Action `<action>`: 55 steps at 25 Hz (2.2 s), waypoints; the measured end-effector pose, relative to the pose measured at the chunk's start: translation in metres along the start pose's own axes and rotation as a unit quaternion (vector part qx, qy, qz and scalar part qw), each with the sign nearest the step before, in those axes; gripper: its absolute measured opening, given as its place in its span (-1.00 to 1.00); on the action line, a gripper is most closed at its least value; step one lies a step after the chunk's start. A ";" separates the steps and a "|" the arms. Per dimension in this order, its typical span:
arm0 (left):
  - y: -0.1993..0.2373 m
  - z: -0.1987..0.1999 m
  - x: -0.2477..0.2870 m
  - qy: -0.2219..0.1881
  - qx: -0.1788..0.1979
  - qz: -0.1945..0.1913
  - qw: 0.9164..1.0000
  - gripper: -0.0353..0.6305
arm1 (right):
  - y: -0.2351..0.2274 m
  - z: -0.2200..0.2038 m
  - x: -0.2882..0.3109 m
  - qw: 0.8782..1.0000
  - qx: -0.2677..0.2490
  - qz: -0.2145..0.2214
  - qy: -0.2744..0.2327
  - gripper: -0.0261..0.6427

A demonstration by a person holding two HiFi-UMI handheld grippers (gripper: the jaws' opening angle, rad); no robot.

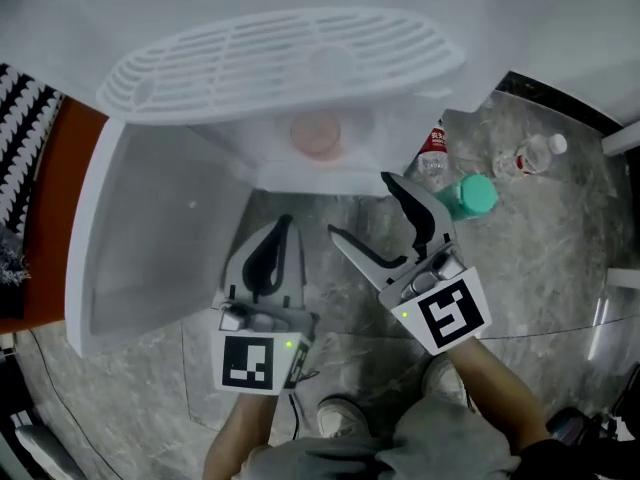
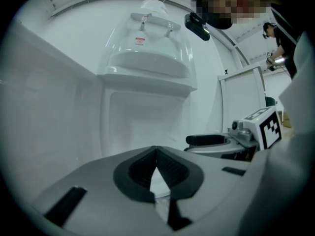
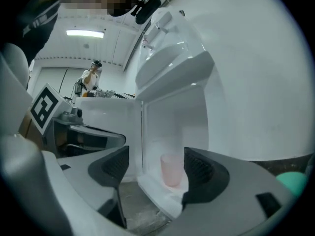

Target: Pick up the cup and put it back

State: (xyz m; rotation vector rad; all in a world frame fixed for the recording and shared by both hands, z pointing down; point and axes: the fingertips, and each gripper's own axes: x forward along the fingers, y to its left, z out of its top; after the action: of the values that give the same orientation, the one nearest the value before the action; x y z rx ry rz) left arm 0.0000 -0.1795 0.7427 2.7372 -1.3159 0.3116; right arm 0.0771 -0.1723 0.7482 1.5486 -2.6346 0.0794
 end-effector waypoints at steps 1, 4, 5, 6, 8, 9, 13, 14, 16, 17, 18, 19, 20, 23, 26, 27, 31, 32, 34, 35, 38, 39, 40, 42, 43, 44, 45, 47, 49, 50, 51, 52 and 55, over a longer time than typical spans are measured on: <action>0.002 -0.002 0.001 0.000 0.001 0.000 1.000 -0.86 | -0.003 -0.004 0.005 1.000 0.005 -0.007 0.002 0.10; 0.007 -0.007 0.001 -0.003 -0.001 0.000 1.000 -0.86 | -0.009 -0.020 0.021 1.000 0.009 -0.026 0.013 0.10; 0.009 -0.009 0.000 -0.004 -0.005 0.002 1.000 -0.86 | -0.010 -0.028 0.026 0.999 0.008 -0.031 0.024 0.11; 0.011 -0.011 0.001 -0.004 -0.010 0.004 1.000 -0.86 | -0.012 -0.036 0.033 0.999 0.007 -0.036 0.035 0.12; 0.012 -0.015 0.000 0.006 -0.017 0.003 1.000 -0.86 | -0.019 -0.048 0.047 0.998 0.004 -0.046 0.042 0.15; 0.009 -0.017 -0.002 0.011 -0.016 0.000 1.000 -0.86 | -0.023 -0.054 0.053 0.998 0.005 -0.051 0.044 0.16; 0.002 -0.027 -0.011 0.027 -0.009 -0.015 0.999 -0.86 | -0.034 -0.070 0.080 0.996 -0.004 -0.063 0.058 0.19; 0.004 -0.030 -0.013 0.031 -0.011 -0.014 0.999 -0.86 | -0.037 -0.071 0.087 0.996 -0.010 -0.069 0.058 0.19; 0.008 -0.032 -0.016 0.033 -0.009 -0.007 0.999 -0.86 | -0.042 -0.072 0.098 0.995 -0.016 -0.081 0.050 0.19; 0.010 -0.031 -0.018 0.033 -0.003 -0.004 0.999 -0.86 | -0.044 -0.072 0.103 0.995 -0.017 -0.085 0.045 0.19; 0.009 -0.030 -0.020 0.034 0.004 -0.004 0.999 -0.86 | -0.046 -0.072 0.107 0.995 -0.017 -0.088 0.041 0.19; 0.008 -0.029 -0.022 0.037 0.011 -0.006 0.999 -0.86 | -0.048 -0.073 0.111 0.995 -0.017 -0.091 0.040 0.19; 0.007 -0.029 -0.024 0.040 0.016 -0.009 0.999 -0.86 | -0.050 -0.074 0.115 0.994 -0.017 -0.095 0.041 0.20; 0.008 -0.033 -0.031 0.050 0.024 -0.014 0.998 -0.86 | -0.054 -0.079 0.126 0.993 -0.017 -0.106 0.044 0.21; 0.013 -0.035 -0.033 0.052 0.014 -0.006 0.999 -0.86 | -0.058 -0.080 0.137 0.993 -0.021 -0.107 0.046 0.21; 0.013 -0.034 -0.034 0.050 0.012 -0.005 0.999 -0.86 | -0.058 -0.080 0.141 0.993 -0.022 -0.105 0.045 0.20; 0.010 -0.033 -0.037 0.050 0.017 -0.010 0.999 -0.86 | -0.056 -0.084 0.151 0.994 -0.031 -0.096 0.050 0.20; 0.010 -0.035 -0.037 0.052 0.017 -0.010 0.998 -0.86 | -0.056 -0.084 0.152 0.994 -0.033 -0.095 0.051 0.20; 0.010 -0.037 -0.037 0.056 0.015 -0.010 0.998 -0.86 | -0.054 -0.083 0.153 0.994 -0.038 -0.089 0.056 0.20; 0.010 -0.038 -0.037 0.056 0.010 -0.009 0.998 -0.86 | -0.052 -0.081 0.151 0.994 -0.042 -0.087 0.058 0.20; 0.013 -0.038 -0.036 0.051 -0.009 -0.003 0.999 -0.86 | -0.042 -0.068 0.136 0.995 -0.048 -0.077 0.050 0.20; 0.015 -0.037 -0.036 0.048 -0.008 0.000 0.999 -0.86 | -0.037 -0.061 0.128 0.995 -0.047 -0.073 0.042 0.20; 0.016 -0.035 -0.035 0.045 -0.001 0.003 0.999 -0.86 | -0.031 -0.054 0.119 0.996 -0.043 -0.068 0.033 0.20; 0.015 -0.033 -0.035 0.044 0.010 0.005 0.999 -0.86 | -0.018 -0.038 0.098 0.998 -0.031 -0.055 0.013 0.20; 0.014 -0.032 -0.034 0.043 0.010 0.004 0.999 -0.86 | -0.012 -0.030 0.085 0.998 -0.025 -0.050 0.004 0.20; 0.013 -0.032 -0.033 0.041 0.006 0.003 0.999 -0.86 | -0.007 -0.023 0.072 0.999 -0.018 -0.045 -0.003 0.20; 0.013 -0.031 -0.032 0.039 0.000 0.003 0.999 -0.86 | -0.003 -0.017 0.059 0.999 -0.011 -0.042 -0.008 0.20; 0.012 -0.030 -0.031 0.035 -0.009 0.004 0.999 -0.86 | 0.003 -0.009 0.035 0.999 0.001 -0.038 -0.012 0.20; 0.009 -0.029 -0.030 0.031 -0.016 0.003 0.999 -0.86 | 0.006 -0.009 0.016 0.999 0.009 -0.038 -0.005 0.20; 0.007 -0.029 -0.029 0.030 -0.016 0.001 0.999 -0.86 | 0.006 -0.011 0.007 0.999 0.014 -0.039 -0.002 0.20; 0.004 -0.029 -0.029 0.029 -0.016 -0.001 0.999 -0.86 | 0.006 -0.012 -0.001 0.999 0.019 -0.039 -0.001 0.20; 0.001 -0.029 -0.029 0.029 -0.017 -0.002 0.999 -0.86 | 0.008 -0.013 -0.008 0.999 0.023 -0.037 0.000 0.20; -0.003 -0.025 -0.030 0.023 -0.025 0.002 0.999 -0.86 | 0.015 -0.010 -0.021 0.999 0.023 -0.024 0.000 0.20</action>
State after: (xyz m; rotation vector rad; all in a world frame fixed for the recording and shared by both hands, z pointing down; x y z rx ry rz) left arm -0.0197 -0.1511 0.7602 2.6698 -1.3003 0.3354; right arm 0.0745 -0.1458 0.7560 1.6242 -2.6119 0.1384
